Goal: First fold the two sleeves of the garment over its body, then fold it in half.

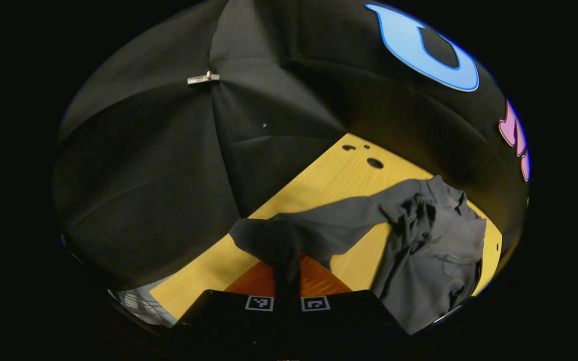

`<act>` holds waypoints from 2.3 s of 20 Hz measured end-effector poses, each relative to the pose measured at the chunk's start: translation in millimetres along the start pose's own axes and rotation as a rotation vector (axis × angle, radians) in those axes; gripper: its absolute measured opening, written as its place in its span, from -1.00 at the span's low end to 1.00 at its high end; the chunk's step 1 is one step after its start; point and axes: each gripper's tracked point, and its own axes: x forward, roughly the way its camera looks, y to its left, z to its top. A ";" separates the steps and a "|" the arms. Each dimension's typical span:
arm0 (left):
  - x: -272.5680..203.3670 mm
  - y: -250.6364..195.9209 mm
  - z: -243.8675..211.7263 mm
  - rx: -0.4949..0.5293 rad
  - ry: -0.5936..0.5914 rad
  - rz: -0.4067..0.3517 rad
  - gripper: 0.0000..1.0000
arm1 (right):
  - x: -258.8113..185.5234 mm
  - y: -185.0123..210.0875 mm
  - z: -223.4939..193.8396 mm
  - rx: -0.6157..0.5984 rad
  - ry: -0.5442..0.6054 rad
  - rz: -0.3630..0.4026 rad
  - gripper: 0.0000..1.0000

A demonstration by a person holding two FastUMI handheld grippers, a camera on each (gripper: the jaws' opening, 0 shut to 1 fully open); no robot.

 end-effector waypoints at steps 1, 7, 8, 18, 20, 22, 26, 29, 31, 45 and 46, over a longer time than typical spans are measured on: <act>-2.8 -10.2 13.9 0.007 -0.020 -0.017 -0.89 | -2.6 -7.1 -3.0 0.006 0.002 -0.009 0.99; -16.9 -110.5 76.7 0.087 -0.090 -0.151 -0.89 | -19.3 -42.8 -17.9 0.076 0.003 -0.055 0.99; -19.7 -130.1 83.6 0.126 -0.101 -0.170 -0.89 | -22.0 -47.1 -22.1 0.086 0.007 -0.059 0.98; -43.2 -351.0 50.5 0.401 -0.098 -0.439 -0.89 | -39.1 -88.8 -48.9 0.137 0.025 -0.101 0.98; -43.6 -382.3 33.5 0.440 -0.081 -0.471 -0.89 | -42.7 -99.6 -53.9 0.140 0.027 -0.115 0.98; -46.0 -415.9 19.2 0.456 -0.070 -0.524 -0.89 | -50.7 -108.9 -59.9 0.151 0.036 -0.127 0.98; -42.3 -478.1 -13.9 0.465 -0.004 -0.591 -0.89 | -57.5 -128.5 -73.4 0.168 0.058 -0.147 0.98; -35.5 -504.8 -34.0 0.517 0.017 -0.585 -0.86 | -61.7 -144.7 -79.3 0.181 0.066 -0.168 0.98; -32.2 -519.5 -49.6 0.553 0.037 -0.592 -0.77 | -64.4 -153.7 -83.4 0.188 0.075 -0.182 0.98; -51.3 -396.7 -75.5 0.477 0.112 -0.553 0.93 | -34.9 -113.0 -114.3 0.191 0.185 -0.099 0.98; -54.4 -375.7 -78.6 0.469 0.117 -0.540 0.93 | -30.9 -103.6 -120.4 0.191 0.204 -0.083 0.98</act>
